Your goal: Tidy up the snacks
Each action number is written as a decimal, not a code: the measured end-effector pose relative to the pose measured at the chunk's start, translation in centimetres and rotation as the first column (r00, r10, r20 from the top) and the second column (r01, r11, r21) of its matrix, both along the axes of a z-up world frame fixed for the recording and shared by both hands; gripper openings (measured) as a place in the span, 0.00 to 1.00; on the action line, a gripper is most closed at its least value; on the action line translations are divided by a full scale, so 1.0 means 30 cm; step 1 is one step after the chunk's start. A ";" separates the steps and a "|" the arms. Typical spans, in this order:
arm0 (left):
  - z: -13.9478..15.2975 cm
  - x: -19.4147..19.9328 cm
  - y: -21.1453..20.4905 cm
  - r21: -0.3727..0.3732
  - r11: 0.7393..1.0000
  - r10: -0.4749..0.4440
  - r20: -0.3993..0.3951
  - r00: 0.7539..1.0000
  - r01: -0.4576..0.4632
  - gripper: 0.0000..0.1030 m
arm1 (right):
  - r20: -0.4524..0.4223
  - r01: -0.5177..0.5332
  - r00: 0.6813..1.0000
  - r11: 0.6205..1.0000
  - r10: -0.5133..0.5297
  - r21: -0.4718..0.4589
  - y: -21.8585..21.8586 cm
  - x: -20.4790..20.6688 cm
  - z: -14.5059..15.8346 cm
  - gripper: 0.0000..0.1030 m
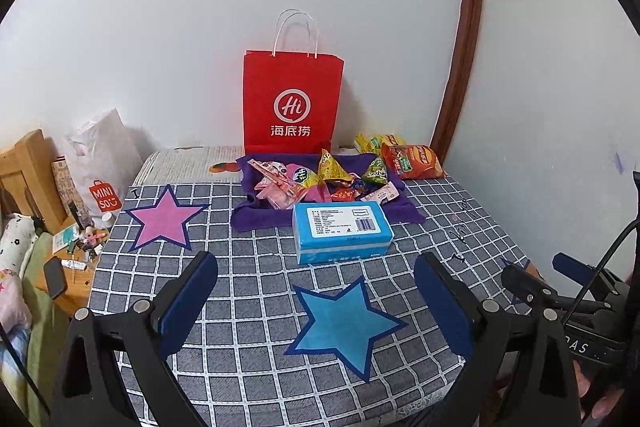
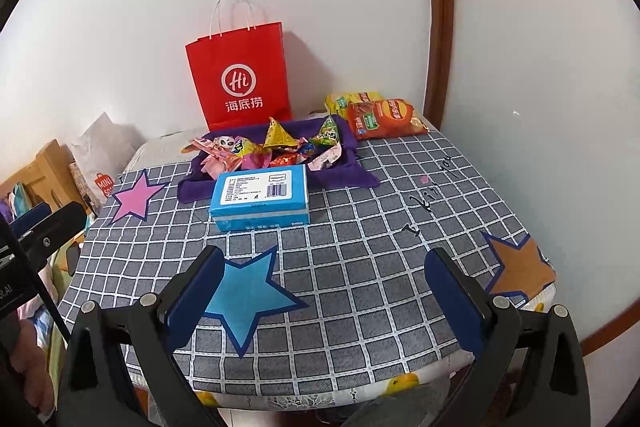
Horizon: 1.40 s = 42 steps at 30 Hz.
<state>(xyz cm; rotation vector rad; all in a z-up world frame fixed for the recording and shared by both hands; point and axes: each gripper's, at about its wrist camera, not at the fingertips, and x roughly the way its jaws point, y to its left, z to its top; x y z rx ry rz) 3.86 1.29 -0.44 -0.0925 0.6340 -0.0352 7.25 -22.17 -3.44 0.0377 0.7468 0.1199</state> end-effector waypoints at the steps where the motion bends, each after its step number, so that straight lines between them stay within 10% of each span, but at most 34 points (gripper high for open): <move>1: 0.001 0.000 -0.001 0.000 1.000 -0.001 0.000 1.000 0.001 0.96 | 0.000 0.001 1.000 1.000 -0.001 0.003 -0.001 0.000 0.000 0.96; 42: -0.005 -0.006 -0.002 -0.002 1.000 0.008 -0.001 1.000 -0.008 0.96 | 0.010 0.018 1.000 0.999 -0.018 0.029 -0.024 -0.012 0.009 0.96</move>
